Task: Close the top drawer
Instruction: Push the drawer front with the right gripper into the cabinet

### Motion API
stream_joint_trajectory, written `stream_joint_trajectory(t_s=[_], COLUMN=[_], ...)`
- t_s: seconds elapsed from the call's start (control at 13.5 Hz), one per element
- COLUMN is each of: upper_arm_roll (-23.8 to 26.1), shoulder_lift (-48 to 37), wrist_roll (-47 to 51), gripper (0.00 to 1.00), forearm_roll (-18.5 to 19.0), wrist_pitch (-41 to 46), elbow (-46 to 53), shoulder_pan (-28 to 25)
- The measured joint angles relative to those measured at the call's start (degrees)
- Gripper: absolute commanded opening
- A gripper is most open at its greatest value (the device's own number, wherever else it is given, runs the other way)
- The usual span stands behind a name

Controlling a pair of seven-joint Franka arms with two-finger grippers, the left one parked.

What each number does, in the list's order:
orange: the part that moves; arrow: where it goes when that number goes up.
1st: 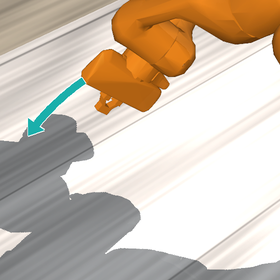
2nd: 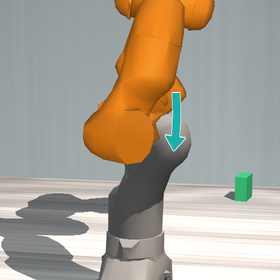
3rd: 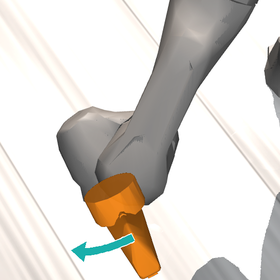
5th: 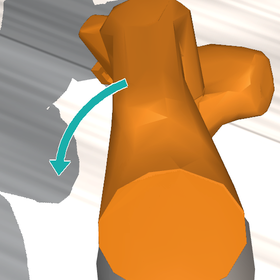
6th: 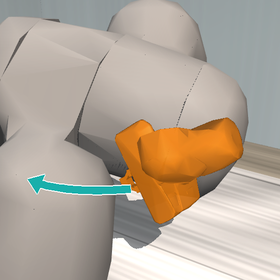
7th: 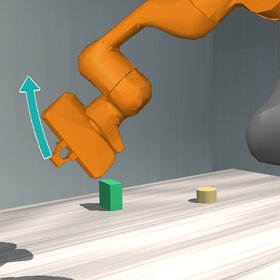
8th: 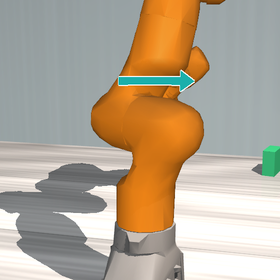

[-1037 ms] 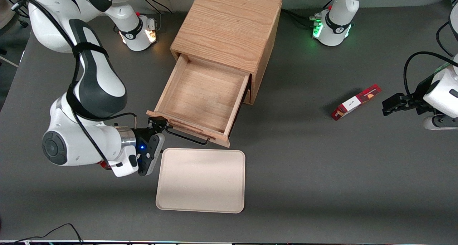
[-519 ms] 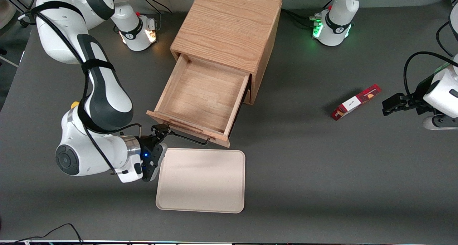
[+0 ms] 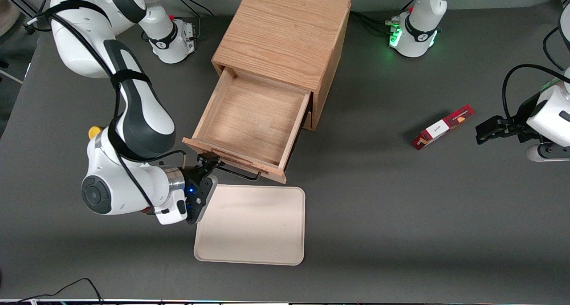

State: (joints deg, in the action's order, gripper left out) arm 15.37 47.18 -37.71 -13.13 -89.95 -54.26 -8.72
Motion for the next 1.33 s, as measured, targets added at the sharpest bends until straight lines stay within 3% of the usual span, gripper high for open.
stream_joint_trajectory(t_s=[0.44, 0.96, 1.33], upper_arm_roll=[-0.01, 0.32, 3.9], shoulder_lift=[0.69, 1.44, 1.31], wrist_roll=[0.22, 0.22, 2.16], gripper=[1.0, 1.0, 1.0], forearm_roll=[0.2, 2.92, 4.9], wrist_pitch=[0.02, 0.11, 0.1], elbow=[-0.21, -0.81, -2.57], shoulder_pan=[-0.93, -2.71, -3.53])
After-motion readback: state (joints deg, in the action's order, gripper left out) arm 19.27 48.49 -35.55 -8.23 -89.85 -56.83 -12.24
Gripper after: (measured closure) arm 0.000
